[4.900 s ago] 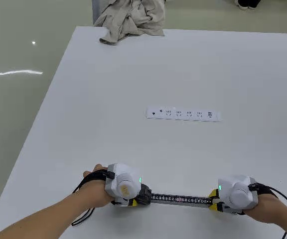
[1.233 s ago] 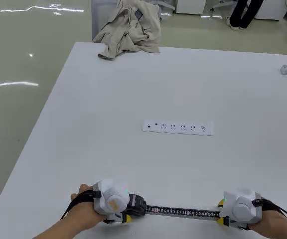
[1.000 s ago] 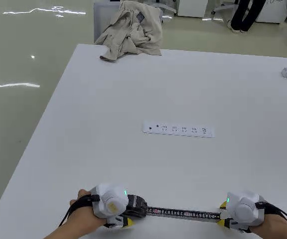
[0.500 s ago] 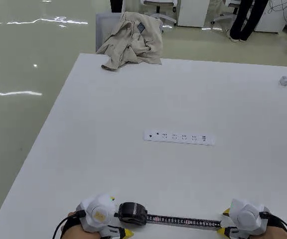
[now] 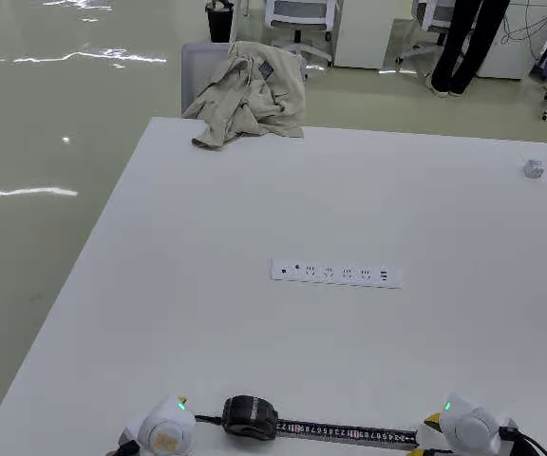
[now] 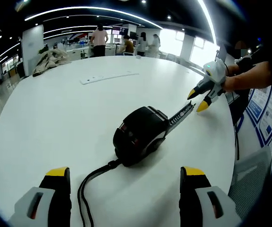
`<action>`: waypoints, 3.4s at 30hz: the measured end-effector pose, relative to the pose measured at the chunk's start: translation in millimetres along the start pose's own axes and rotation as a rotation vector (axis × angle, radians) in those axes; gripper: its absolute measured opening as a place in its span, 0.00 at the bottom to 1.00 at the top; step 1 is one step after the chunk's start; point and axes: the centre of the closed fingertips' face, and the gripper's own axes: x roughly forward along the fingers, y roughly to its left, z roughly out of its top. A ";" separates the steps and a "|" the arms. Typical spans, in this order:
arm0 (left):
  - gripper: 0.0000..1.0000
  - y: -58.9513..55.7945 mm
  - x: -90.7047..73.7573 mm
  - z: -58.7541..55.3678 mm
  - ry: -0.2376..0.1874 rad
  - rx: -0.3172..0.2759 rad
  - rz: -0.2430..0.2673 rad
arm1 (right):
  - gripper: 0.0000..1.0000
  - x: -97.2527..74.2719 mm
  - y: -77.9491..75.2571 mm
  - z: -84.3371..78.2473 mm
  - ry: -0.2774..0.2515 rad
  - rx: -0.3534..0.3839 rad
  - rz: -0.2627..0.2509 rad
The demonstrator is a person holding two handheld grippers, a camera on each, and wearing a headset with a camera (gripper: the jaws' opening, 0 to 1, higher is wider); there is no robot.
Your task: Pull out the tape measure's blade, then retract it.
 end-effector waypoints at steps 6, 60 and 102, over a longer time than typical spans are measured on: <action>0.95 1.2 -9.5 -4.8 -0.019 -0.034 0.032 | 0.47 -4.8 4.6 0.5 -0.028 0.043 -0.024; 1.00 -17.3 -65.5 -23.2 -0.103 -0.194 0.147 | 0.78 -60.2 88.5 7.1 -0.297 0.370 -0.130; 1.00 -47.7 -123.8 -21.3 -0.160 -0.211 0.155 | 0.86 -125.4 153.7 20.9 -0.409 0.442 -0.186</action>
